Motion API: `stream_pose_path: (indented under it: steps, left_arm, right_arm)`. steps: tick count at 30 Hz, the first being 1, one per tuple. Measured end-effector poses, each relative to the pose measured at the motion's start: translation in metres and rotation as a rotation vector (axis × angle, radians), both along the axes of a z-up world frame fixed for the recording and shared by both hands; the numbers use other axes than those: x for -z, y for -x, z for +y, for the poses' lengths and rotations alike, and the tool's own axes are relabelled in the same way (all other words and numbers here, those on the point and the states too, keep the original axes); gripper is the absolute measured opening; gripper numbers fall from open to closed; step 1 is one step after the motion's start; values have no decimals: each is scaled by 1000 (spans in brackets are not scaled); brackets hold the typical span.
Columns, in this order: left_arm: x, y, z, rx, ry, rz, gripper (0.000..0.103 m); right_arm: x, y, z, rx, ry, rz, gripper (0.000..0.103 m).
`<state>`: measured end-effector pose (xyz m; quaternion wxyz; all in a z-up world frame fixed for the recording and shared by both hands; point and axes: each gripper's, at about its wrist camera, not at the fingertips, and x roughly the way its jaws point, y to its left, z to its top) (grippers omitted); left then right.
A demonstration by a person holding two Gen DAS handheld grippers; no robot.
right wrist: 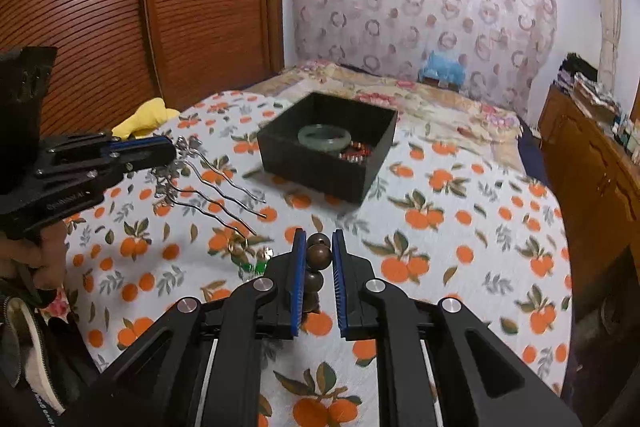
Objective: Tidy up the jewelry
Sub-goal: 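Grasp the silver chain with left tool while right tool grasps the wooden bead bracelet, then lower the silver chain into the black box with left tool while right tool carries beads over it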
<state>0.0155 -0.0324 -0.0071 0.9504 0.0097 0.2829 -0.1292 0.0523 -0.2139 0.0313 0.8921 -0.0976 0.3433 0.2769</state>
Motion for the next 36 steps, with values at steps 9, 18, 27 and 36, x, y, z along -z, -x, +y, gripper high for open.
stream_pose_path:
  steps: [9,18,27,36]
  left_arm:
    - [-12,-22,8,-24,1,-25,7]
    - [-25,-51,12,-38,7,-44,7]
    - [-31,-79,14,-50,10,-52,7]
    - [-25,-101,21,-60,9,-23,7]
  right_arm:
    - [-35,-20,4,-29,4,-78,15]
    - [-56,-57,8,-42,-17,-119,15]
    - [-67,-95,26,-65,-34,-162,15]
    - [-45,-127,37,-75,-59,-117,15]
